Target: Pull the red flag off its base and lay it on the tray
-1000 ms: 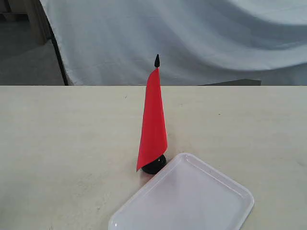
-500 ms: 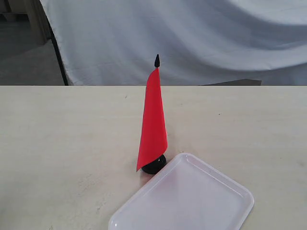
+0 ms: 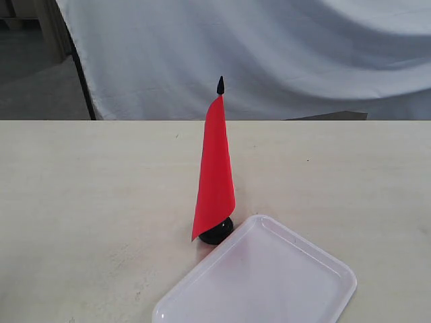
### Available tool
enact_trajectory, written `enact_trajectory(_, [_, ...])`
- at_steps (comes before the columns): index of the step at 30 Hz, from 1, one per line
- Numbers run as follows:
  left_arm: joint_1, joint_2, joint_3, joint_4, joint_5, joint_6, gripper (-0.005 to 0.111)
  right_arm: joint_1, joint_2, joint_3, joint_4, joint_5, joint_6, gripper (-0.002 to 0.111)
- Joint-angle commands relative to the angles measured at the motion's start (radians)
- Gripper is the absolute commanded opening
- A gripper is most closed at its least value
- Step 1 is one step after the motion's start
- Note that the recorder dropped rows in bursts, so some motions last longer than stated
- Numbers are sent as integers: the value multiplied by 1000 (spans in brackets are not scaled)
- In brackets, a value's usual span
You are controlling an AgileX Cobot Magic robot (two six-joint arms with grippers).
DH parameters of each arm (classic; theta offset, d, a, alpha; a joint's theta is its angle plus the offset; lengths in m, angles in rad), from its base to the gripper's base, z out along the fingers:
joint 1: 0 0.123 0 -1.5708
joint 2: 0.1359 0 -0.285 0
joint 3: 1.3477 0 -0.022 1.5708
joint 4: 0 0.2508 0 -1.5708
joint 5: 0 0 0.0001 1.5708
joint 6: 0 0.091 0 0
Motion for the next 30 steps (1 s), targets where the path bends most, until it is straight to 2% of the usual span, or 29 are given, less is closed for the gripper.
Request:
enact_trajectory(1, [-4,-2,2,0,-1,3,0,1,-5,2,5,-53,199,-1])
enact_trajectory(7, [-4,-2,2,0,-1,3,0,1,14,2,5,-165,187,-1])
enact_trajectory(11, [-4,-2,2,0,-1,3,0,1,213,2,-23,-319,144,-1])
enact_trajectory(17, [-4,-2,2,0,-1,3,0,1,656,1,-114,-650,102,-1])
enact_trajectory(22, [-4,-2,2,0,-1,3,0,1,1094,-141,-310,-843,93,-1])
enact_trajectory(30, [-4,-2,2,0,-1,3,0,1,1681,-413,-667,-858,94,-1])
